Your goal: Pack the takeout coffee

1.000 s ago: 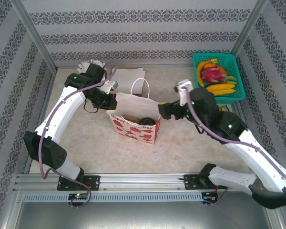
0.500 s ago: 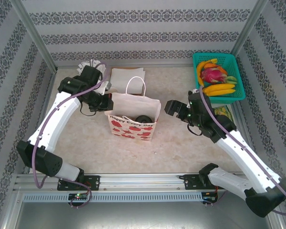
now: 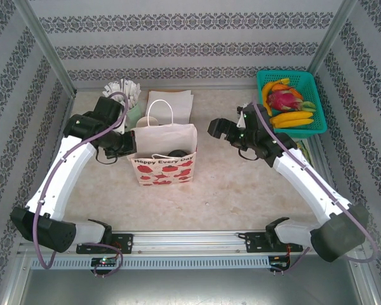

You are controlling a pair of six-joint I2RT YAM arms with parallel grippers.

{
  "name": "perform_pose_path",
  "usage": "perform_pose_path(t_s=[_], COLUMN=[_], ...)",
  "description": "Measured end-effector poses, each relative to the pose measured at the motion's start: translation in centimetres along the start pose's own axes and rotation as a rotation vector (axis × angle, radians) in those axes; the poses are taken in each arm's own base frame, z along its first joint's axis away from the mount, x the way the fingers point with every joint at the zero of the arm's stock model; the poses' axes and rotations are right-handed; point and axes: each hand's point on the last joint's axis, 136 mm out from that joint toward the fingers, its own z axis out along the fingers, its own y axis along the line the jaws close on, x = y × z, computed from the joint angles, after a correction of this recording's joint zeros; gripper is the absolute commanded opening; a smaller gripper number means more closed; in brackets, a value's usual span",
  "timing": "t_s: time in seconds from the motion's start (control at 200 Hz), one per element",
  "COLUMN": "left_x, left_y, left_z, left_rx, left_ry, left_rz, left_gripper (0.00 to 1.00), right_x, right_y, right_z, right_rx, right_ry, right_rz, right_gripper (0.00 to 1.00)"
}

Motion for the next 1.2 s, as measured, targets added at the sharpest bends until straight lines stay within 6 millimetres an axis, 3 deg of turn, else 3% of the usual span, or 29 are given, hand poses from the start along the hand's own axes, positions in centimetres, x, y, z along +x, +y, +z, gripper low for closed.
perform_pose_path(t_s=[0.175,0.41,0.58,0.639,0.699,0.794,0.994,1.094,1.199], left_x=[0.6,1.7,0.5,-0.1,-0.9,-3.2,-8.9,-11.1,-13.2], left_y=[-1.7,-4.6,-5.5,-5.6,-5.7,-4.6,0.8,2.5,4.9], left_z=[0.8,2.9,3.3,3.0,2.2,0.0,-6.7,-7.2,-5.6], left_rx=[0.071,0.125,0.134,0.145,0.161,0.193,0.190,0.182,0.143], left_ry=[0.055,0.155,0.151,0.131,0.099,0.000,-0.329,-0.399,-0.416], left_rz=[0.031,0.108,0.154,0.166,0.173,0.150,-0.015,-0.090,-0.175], left_gripper=[0.07,0.12,0.45,0.54,0.69,0.86,0.93,0.97,0.97], right_x=[-0.9,-1.6,-2.3,-2.6,-2.9,-3.4,-4.1,-4.5,-5.1], right_y=[1.3,2.0,2.5,2.7,2.7,2.5,2.0,1.7,1.6], right_z=[0.9,-0.5,-2.6,-3.3,-3.9,-4.2,-4.4,-4.4,-4.6], right_rx=[-0.065,-0.087,-0.096,-0.096,-0.095,-0.080,-0.045,-0.024,-0.009], right_ry=[0.019,-0.014,-0.067,-0.092,-0.112,-0.134,-0.168,-0.186,-0.218], right_rz=[-0.013,-0.061,-0.111,-0.126,-0.134,-0.142,-0.142,-0.136,-0.133], right_gripper=[0.98,0.98,0.98,0.98,0.98,0.98,0.98,0.98,0.98])
